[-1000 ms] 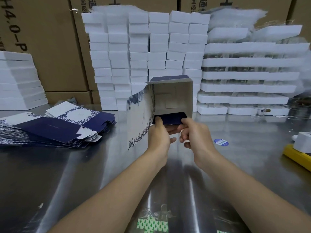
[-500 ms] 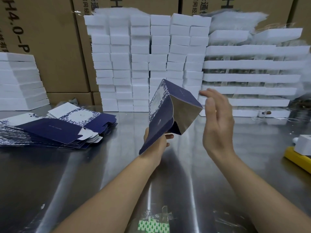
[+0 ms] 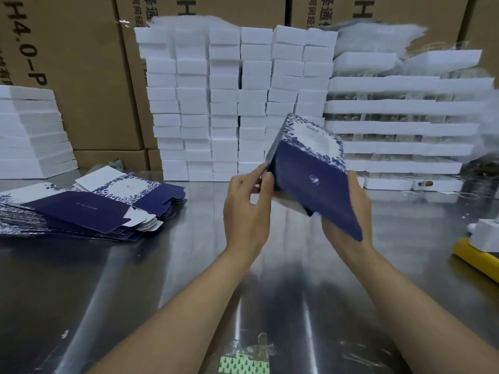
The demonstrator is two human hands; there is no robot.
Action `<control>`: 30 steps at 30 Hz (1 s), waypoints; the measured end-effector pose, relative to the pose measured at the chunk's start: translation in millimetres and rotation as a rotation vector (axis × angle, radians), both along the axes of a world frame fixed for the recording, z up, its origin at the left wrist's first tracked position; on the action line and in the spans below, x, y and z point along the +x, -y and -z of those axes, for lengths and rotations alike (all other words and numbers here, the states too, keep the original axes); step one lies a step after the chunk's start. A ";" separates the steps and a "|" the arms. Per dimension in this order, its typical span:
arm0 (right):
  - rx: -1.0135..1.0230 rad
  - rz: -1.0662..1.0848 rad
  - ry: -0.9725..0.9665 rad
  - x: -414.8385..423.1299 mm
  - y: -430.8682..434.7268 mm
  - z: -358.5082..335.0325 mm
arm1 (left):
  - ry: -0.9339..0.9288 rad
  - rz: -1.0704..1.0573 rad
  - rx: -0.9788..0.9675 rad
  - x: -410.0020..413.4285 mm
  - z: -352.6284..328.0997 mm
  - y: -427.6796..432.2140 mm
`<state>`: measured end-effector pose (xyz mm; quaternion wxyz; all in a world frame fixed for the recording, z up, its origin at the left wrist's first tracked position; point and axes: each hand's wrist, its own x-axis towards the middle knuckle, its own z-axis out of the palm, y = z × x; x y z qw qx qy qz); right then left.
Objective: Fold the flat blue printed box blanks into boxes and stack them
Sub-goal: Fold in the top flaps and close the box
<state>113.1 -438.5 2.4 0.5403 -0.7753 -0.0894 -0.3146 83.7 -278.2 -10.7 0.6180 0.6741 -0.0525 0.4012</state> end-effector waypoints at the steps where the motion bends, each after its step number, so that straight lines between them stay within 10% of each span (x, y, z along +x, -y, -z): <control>1: 0.065 -0.036 -0.063 2.5 0.7 2.1 | 0.055 -0.044 0.063 -0.9 -1.7 2.4; 4: 0.377 -0.195 -0.254 3.6 -3.6 2.1 | 0.112 -0.037 0.133 -2.1 -4.8 6.8; 10: 0.698 -0.399 -0.387 -0.1 -12.6 1.2 | -0.434 0.260 0.003 -0.5 2.9 17.6; 30: 0.557 -0.344 -0.543 -15.0 -32.1 5.0 | -0.457 0.343 -0.309 1.0 0.6 27.0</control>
